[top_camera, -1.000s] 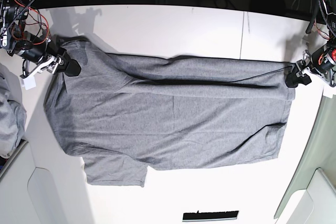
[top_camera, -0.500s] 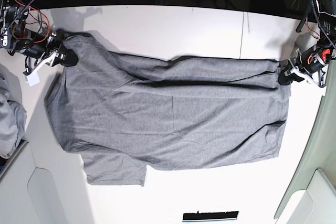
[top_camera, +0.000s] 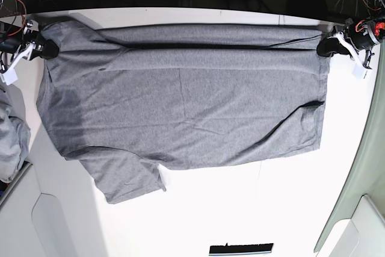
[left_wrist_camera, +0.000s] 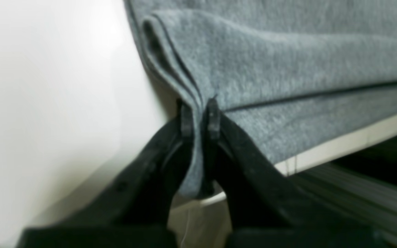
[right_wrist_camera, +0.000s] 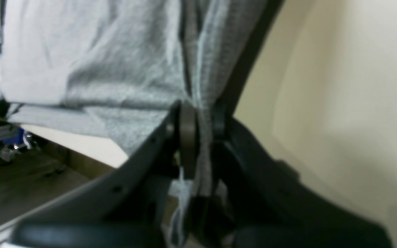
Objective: Layout the t-shirt on the table in an organized manner, then fold the t-shirt properly
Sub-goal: 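Release the shirt and move both grippers to the shirt's hem corners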
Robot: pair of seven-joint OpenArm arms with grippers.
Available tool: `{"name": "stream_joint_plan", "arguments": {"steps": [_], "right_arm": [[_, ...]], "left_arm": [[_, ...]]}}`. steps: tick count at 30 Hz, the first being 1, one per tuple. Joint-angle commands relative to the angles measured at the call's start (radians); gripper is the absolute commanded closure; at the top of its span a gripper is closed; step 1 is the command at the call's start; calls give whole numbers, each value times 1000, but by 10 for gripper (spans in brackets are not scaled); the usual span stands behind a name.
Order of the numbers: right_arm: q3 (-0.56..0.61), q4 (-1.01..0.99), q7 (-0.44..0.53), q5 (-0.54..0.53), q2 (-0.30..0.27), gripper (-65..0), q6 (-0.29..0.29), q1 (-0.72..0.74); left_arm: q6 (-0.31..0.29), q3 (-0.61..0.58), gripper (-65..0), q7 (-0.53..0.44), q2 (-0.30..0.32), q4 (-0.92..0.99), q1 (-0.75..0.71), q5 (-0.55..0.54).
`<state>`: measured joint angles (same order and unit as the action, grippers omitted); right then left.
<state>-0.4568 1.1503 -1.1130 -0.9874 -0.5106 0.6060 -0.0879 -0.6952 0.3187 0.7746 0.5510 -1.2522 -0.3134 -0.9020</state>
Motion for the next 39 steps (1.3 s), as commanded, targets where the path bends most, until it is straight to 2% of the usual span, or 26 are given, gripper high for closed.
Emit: {"name": "stream_joint_plan", "arguments": {"steps": [1,6,12,14,18,20,21,23,25,30,33,36,39], "right_arm": [[-8,14,5,-8,-37,0,0,2],[-9,14,5,-21,-56,0,0,-38],[-9,14,6,-26,-56,0,0,-77],[-9,15,6,-26,-56,0,0,-79],[-15,15,17,-26,-56,0,0,-66],[-24,15,16,-23,-57,0,0,-53],[-32,16,17,-23,-57,-14,0,-48],[-57,19,17,-24,-57,-155,0,-45],[-92,31,17,-26,-57,-233,0,-45],[-209,113,17,-26,-57,-240,0,-45],[-257,190,31,-26,-58,-240,0,-45],[-260,250,86,6,-57,-240,0,-35],[-256,256,94,24,-57,-240,-1,6]], "left_arm": [[-3,9,0,-12,26,-30,3,-11],[-3,10,0,5,26,-47,-23,-11],[-3,11,-2,85,29,-48,-23,-53],[-3,11,-44,87,29,-48,-23,-78],[-3,11,-222,87,32,-48,-22,-127],[-3,11,-272,88,37,-48,-22,-144],[-3,11,-274,91,42,-48,-22,-151],[-3,11,-273,103,54,-48,-22,-166],[-3,18,-273,136,64,-51,-22,-196],[-3,60,-273,204,70,-111,-22,-264],[-3,62,-273,209,69,-186,-22,-269],[-3,61,-273,166,69,-269,-19,-261],[-3,61,-273,82,69,-314,-7,-183]]}}
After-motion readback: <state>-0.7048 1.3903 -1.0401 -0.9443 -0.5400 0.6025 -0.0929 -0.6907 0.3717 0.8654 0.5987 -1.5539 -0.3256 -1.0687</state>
